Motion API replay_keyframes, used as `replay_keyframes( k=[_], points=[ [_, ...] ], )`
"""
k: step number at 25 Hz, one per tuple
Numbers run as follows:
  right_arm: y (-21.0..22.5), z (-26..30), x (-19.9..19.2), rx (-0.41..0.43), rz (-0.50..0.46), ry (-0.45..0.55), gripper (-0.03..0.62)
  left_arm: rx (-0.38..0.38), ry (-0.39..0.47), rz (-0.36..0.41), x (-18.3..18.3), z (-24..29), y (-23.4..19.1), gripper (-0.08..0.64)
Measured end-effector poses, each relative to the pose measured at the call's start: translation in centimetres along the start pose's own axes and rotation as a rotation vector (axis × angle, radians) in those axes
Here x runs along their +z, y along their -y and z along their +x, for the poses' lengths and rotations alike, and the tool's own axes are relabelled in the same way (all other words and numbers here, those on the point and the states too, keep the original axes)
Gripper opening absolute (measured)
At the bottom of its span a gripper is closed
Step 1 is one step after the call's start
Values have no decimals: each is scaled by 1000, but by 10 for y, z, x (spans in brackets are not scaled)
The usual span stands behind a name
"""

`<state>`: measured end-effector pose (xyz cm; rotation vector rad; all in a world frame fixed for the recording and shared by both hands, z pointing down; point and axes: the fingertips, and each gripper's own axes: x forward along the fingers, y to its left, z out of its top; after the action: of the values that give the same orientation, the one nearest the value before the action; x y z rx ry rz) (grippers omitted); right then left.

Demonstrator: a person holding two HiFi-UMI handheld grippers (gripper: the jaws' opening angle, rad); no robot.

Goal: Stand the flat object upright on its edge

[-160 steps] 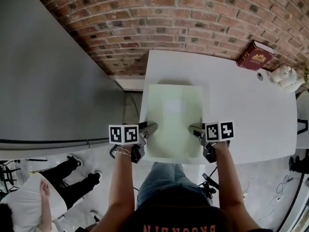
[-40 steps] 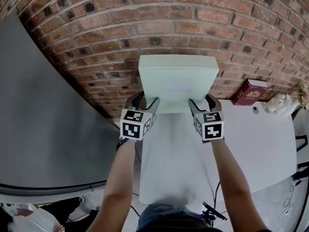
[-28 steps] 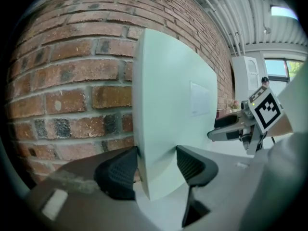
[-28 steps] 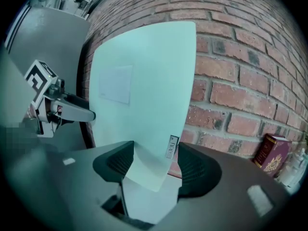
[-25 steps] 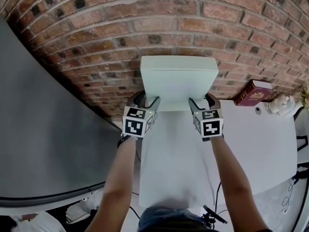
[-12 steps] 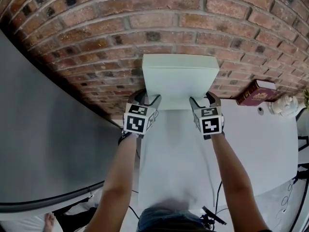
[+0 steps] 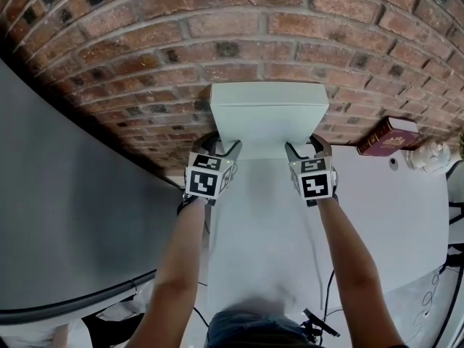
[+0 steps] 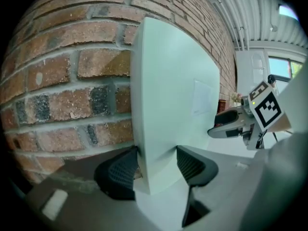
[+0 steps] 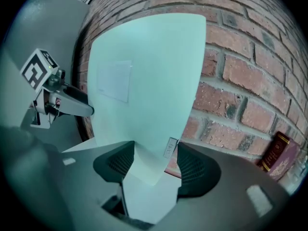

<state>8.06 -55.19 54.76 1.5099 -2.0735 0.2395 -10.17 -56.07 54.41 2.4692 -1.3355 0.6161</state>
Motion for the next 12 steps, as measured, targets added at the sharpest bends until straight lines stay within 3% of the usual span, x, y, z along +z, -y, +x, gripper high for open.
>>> replay_keyframes(
  k=[8,12],
  points=[
    [-1,1,-2,-40,-28,-33,298,-15,11,2,-1,-1,0,255],
    [0,0,-6,-43,43,-50,320,-20,-2,14,-2,-2,1,259]
  ],
)
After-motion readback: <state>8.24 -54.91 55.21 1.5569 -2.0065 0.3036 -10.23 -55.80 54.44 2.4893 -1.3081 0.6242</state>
